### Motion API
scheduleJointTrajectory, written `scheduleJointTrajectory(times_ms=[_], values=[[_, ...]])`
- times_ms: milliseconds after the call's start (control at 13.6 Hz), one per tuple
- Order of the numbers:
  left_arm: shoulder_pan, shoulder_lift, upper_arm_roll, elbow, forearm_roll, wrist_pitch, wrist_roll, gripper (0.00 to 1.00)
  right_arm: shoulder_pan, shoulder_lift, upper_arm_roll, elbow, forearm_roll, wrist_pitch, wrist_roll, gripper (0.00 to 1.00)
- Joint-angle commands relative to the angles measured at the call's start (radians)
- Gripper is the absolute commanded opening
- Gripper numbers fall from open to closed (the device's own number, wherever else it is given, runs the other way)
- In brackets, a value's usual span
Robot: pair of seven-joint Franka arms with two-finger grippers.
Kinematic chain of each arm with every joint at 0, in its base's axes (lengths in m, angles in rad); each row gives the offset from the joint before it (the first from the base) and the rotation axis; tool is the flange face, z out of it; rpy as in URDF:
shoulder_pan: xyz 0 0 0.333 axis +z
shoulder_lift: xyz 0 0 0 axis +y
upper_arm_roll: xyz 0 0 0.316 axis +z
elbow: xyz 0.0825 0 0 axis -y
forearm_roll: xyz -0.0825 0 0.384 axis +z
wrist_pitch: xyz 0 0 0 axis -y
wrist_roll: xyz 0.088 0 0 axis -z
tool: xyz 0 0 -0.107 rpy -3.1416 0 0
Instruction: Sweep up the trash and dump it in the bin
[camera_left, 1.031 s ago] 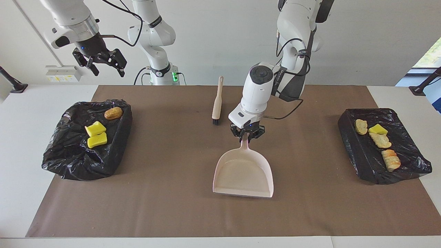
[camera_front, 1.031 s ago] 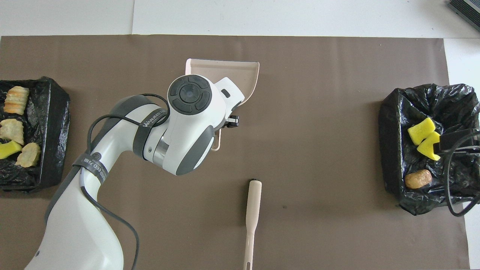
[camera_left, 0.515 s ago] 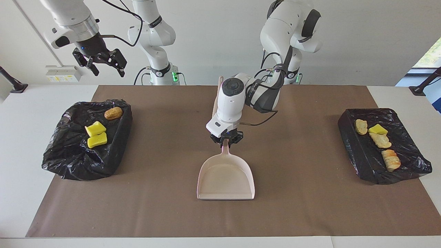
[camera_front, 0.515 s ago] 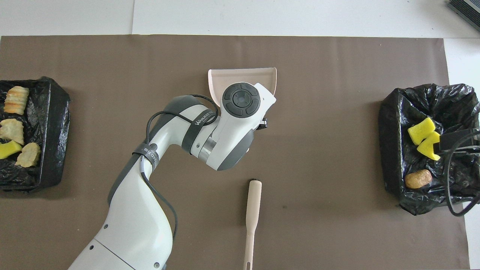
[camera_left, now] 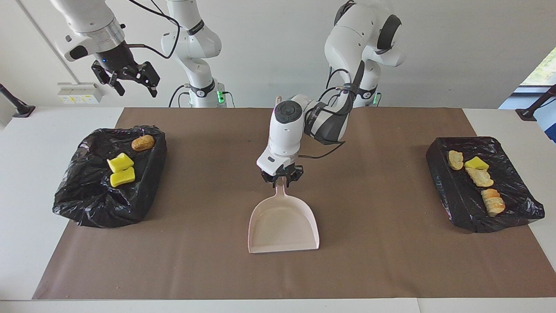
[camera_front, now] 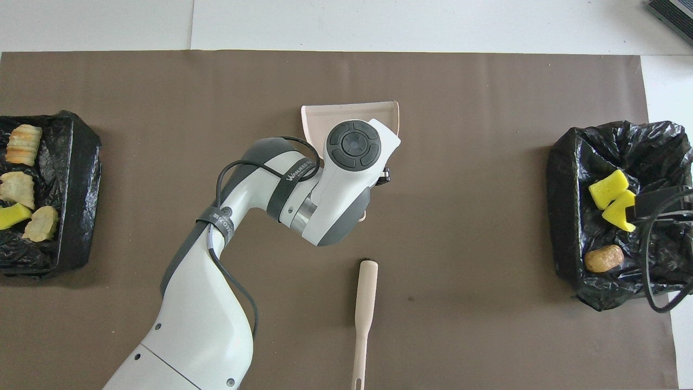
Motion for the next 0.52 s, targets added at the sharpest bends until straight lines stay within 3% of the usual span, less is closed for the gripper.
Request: scheduleJointTrajectory(times_ms=[0, 147, 442], values=[[0.002, -0.041, 0.016, -0.01, 0.05, -0.035, -0.003, 0.97, -0.004, -0.022, 0.001, -0.023, 0.005, 0.002, -0.007, 1.0], [0.035, -0.141, 0.021, -0.094, 0.051, -0.036, 0.028, 1.0, -0.004, -0.022, 0.001, -0.023, 0.003, 0.002, -0.007, 1.0], [0.147, -0.343, 0.018, -0.274, 0.051, -0.044, 0.265, 1.0, -0.004, -0.022, 0.001, -0.023, 0.005, 0.002, -0.007, 1.0]])
